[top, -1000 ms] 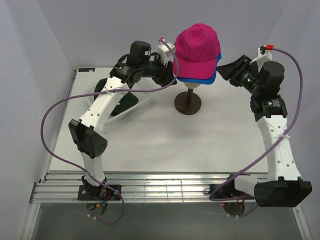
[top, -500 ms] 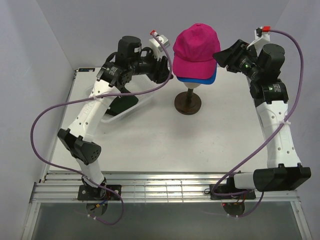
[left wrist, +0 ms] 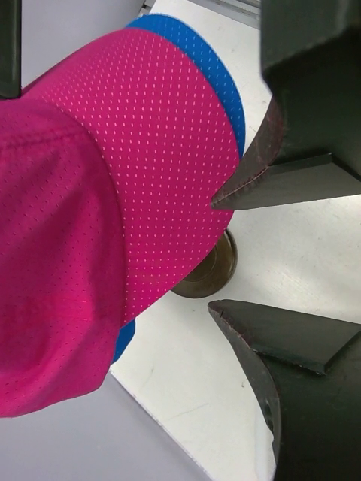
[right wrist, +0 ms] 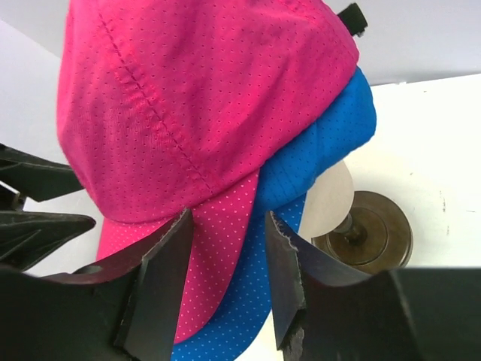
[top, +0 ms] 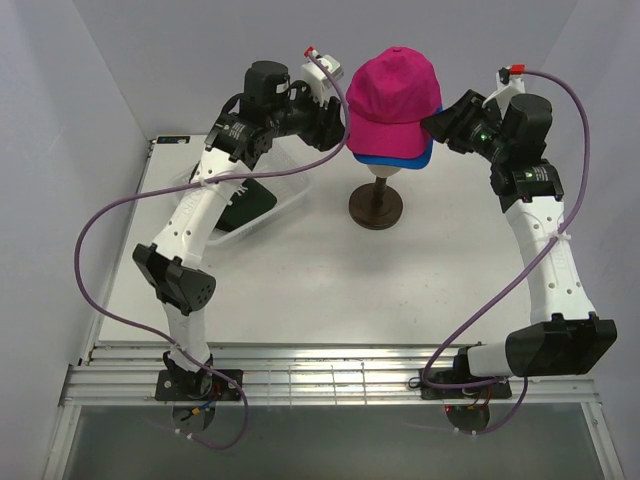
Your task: Stack the hats
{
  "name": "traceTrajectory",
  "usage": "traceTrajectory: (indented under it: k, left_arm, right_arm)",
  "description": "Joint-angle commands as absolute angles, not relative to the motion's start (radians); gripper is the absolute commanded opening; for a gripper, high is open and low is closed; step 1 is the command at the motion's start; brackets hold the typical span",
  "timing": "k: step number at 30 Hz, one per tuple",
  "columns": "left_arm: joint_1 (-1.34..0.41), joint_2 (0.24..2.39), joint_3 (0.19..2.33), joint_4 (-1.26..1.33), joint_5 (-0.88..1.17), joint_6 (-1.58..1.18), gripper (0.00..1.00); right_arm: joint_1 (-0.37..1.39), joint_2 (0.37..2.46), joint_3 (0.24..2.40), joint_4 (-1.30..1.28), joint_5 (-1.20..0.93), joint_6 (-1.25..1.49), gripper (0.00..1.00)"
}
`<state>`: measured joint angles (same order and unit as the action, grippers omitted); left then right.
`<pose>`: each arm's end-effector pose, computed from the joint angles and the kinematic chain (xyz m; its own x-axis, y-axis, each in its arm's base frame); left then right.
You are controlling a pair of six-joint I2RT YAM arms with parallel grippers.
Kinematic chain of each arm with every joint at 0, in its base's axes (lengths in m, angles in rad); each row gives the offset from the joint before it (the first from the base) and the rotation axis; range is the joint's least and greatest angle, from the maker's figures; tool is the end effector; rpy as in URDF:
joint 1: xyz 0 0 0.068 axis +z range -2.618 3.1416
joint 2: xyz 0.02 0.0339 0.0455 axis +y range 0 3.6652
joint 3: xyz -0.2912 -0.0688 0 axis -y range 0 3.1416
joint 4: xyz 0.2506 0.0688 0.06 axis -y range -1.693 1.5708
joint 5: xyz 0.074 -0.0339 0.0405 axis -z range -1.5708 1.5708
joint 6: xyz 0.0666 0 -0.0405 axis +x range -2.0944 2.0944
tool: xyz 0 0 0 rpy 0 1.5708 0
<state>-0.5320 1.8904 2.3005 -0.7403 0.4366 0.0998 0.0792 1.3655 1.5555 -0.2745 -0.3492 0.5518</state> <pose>0.3688 -0.2497 0.5013 -0.1979 0.2212 -0.9549 0.8282 0.5588 -0.0422 0.3286 0.0489 0.4933 -0.2888 0.4712 -0.8334 -0.3086 0.7782 0.5469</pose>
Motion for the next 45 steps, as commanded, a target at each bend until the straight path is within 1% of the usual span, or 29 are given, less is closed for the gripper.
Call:
traceTrajectory:
  k: [1, 12, 13, 15, 18, 19, 21, 22, 25, 28, 29, 33, 38, 45]
  left_arm:
    - [-0.528, 1.885, 2.327, -0.738, 0.439, 0.095, 0.62]
    - [-0.529, 1.868, 2.315, -0.732, 0.439, 0.098, 0.62]
    - [-0.528, 1.868, 2.315, -0.732, 0.439, 0.098, 0.63]
    - [-0.528, 1.867, 2.315, -0.73, 0.437, 0.098, 0.62]
    - [-0.528, 1.855, 2.312, -0.73, 0.437, 0.1, 0.63]
    - [-0.528, 1.85, 2.31, -0.73, 0.436, 0.101, 0.63]
    - [-0.528, 1.836, 2.312, -0.73, 0.43, 0.107, 0.63]
    - [-0.528, 1.833, 2.313, -0.729, 0.425, 0.109, 0.64]
    - [-0.529, 1.819, 2.313, -0.73, 0.414, 0.11, 0.64]
    - [-0.528, 1.802, 2.293, -0.732, 0.408, 0.117, 0.65]
    - [-0.529, 1.801, 2.287, -0.732, 0.403, 0.121, 0.65]
    - [-0.52, 1.789, 2.25, -0.736, 0.361, 0.137, 0.66]
    - [-0.512, 1.778, 2.22, -0.738, 0.362, 0.135, 0.66]
    - [-0.512, 1.773, 2.197, -0.738, 0.374, 0.129, 0.66]
  right_arm:
    - [0.08, 1.336, 1.533, -0.236, -0.321, 0.554, 0.48]
    - [0.075, 1.284, 1.499, -0.236, -0.198, 0.551, 0.44]
    - [0.075, 1.284, 1.502, -0.235, -0.201, 0.551, 0.44]
    - [0.077, 1.287, 1.515, -0.241, -0.224, 0.54, 0.48]
    - [0.077, 1.313, 1.61, -0.283, -0.252, 0.491, 0.55]
    - [0.081, 1.325, 1.702, -0.3, -0.256, 0.474, 0.57]
    - [0.09, 1.377, 1.799, -0.317, -0.29, 0.42, 0.63]
    - [0.103, 1.396, 1.881, -0.31, -0.301, 0.407, 0.66]
    - [0.123, 1.495, 1.994, -0.273, -0.344, 0.371, 0.71]
    - [0.146, 1.6, 2.112, -0.206, -0.399, 0.359, 0.74]
    - [0.152, 1.655, 2.175, -0.201, -0.406, 0.356, 0.74]
    - [0.19, 1.778, 2.296, -0.215, -0.397, 0.33, 0.75]
    - [0.204, 1.819, 2.258, -0.212, -0.342, 0.301, 0.76]
    - [0.198, 1.83, 2.191, -0.256, -0.327, 0.305, 0.76]
